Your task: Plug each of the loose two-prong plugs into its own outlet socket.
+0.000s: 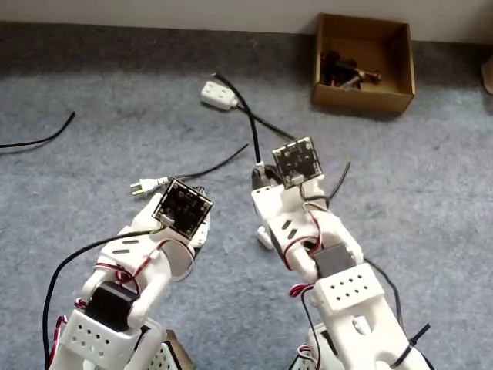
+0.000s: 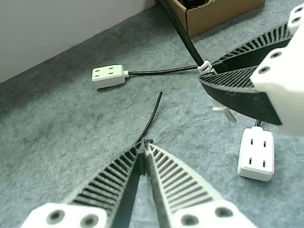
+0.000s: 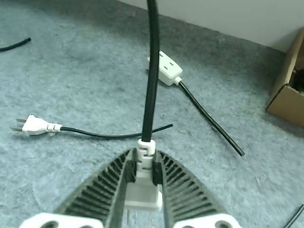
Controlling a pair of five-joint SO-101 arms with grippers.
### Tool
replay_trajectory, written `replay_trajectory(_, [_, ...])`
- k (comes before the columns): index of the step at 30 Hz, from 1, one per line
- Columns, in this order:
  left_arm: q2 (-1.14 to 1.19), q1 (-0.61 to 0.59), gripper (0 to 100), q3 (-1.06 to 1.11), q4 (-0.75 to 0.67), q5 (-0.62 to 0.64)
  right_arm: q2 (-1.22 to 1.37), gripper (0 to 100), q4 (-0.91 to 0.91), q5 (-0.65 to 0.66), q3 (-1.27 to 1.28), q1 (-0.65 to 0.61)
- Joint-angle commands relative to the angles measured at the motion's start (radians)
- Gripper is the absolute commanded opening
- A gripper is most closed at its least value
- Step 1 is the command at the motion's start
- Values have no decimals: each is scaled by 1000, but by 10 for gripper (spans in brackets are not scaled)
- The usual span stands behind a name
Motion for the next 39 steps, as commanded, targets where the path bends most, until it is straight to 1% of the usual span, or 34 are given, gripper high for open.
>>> replay_trajectory(1, [-16,8,6,12,-21,14,-31,5,-101,-14,-4,-21])
replay_trajectory(5, [-16,8,6,44,-61,44,-31,5,-180,-103,7,-39])
replay_trajectory(9, [-64,8,6,71,-72,48,-30,5,-199,-115,7,-54])
replay_trajectory(13, [-266,8,6,147,-72,107,-30,5,-200,-115,5,-97])
replay_trajectory(15, [-381,8,6,194,-72,110,-30,5,-200,-117,2,-124])
replay_trajectory(16, [-397,8,6,203,-72,104,-30,5,-200,-117,2,-136])
replay_trajectory(19, [-331,8,6,199,-74,109,-30,5,-200,-117,1,-156])
replay_trajectory(25, [-357,19,6,223,-106,109,-30,5,-200,-117,-2,-183])
replay_trajectory(30, [-358,47,6,222,-106,109,-27,5,-214,-213,-4,-183])
replay_trajectory(33, [-358,58,6,222,-106,107,-22,5,-275,-212,-4,-180])
replay_trajectory(39, [-358,73,6,194,-101,110,-22,5,-291,-212,-4,-182])
